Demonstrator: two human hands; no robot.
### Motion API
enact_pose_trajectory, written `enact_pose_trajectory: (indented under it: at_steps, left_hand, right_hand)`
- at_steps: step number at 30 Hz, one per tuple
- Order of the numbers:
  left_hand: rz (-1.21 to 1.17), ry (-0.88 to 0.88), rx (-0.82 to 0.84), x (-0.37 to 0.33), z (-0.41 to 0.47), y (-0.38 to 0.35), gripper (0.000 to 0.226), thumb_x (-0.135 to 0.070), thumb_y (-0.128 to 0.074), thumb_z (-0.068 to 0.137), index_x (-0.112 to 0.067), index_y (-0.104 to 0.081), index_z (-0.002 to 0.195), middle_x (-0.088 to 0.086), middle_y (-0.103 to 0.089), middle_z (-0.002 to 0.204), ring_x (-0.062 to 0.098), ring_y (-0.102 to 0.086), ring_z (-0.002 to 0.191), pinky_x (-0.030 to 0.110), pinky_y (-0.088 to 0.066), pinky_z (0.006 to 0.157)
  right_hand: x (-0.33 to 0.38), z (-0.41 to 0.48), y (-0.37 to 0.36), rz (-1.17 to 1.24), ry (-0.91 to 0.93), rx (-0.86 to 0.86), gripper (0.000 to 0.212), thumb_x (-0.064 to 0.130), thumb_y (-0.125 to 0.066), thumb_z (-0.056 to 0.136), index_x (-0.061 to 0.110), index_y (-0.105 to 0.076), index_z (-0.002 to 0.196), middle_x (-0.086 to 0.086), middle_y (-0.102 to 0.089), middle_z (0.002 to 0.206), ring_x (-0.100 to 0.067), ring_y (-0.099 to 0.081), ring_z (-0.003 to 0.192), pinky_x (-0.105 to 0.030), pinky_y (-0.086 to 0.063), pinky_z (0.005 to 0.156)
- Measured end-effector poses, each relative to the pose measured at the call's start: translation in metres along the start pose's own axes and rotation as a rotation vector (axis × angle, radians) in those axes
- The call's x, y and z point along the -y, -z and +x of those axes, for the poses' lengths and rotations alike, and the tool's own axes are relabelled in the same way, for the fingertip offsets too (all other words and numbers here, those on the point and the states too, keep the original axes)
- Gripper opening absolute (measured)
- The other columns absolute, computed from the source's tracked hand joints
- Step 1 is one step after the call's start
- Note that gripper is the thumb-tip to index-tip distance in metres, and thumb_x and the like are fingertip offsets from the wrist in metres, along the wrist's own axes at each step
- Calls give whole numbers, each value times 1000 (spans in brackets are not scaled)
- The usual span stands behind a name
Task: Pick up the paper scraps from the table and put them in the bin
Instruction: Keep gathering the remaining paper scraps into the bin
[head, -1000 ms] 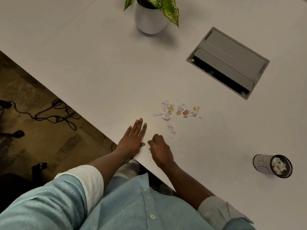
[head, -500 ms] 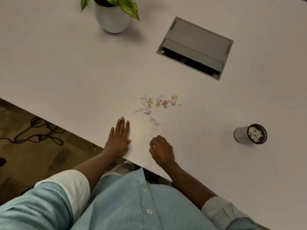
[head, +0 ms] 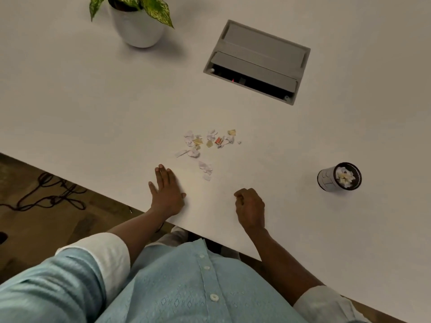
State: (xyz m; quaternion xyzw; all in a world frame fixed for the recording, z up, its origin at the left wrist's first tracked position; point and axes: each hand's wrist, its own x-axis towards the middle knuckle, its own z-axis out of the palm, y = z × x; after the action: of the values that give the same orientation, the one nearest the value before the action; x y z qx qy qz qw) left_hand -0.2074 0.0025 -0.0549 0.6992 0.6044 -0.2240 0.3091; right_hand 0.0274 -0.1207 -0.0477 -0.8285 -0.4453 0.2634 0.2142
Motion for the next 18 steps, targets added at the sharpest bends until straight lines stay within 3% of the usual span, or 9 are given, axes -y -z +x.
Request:
enact_pose_trajectory:
  at_steps: [3, 8, 15, 18]
  left_hand:
    - [-4, -1, 9, 1, 0, 2, 96, -41, -47, 108, 1, 22, 159, 20, 40, 164, 37, 36, 153, 65, 1, 128]
    - [6, -13, 12, 6, 1, 2, 101, -46, -49, 106, -1, 24, 159, 19, 41, 163, 36, 36, 153, 64, 1, 128]
    - [31, -47, 19, 15, 4, 1, 110, -48, -56, 103, -3, 28, 158, 17, 47, 160, 34, 41, 150, 62, 1, 129]
    - [36, -64, 18, 21, 4, 0, 113, -47, -60, 101, -5, 29, 158, 16, 48, 159, 33, 42, 150, 61, 1, 130]
  right_hand:
    - [12, 14, -8, -33, 28, 58, 21, 0, -59, 94, 5, -74, 108, -8, -69, 107, -22, -67, 96, -22, -49, 84]
    - [44, 39, -26, -105, 105, 123, 25, 4, -58, 94, 3, -74, 113, -10, -68, 113, -27, -64, 106, -36, -52, 95]
    - [78, 58, -46, -260, 144, 201, 36, 33, -62, 97, 10, -69, 123, -8, -62, 119, -26, -58, 115, -39, -52, 95]
    - [84, 62, -51, -334, 182, 204, 36, 35, -62, 98, 12, -65, 125, -7, -60, 120, -25, -56, 115, -36, -51, 91]
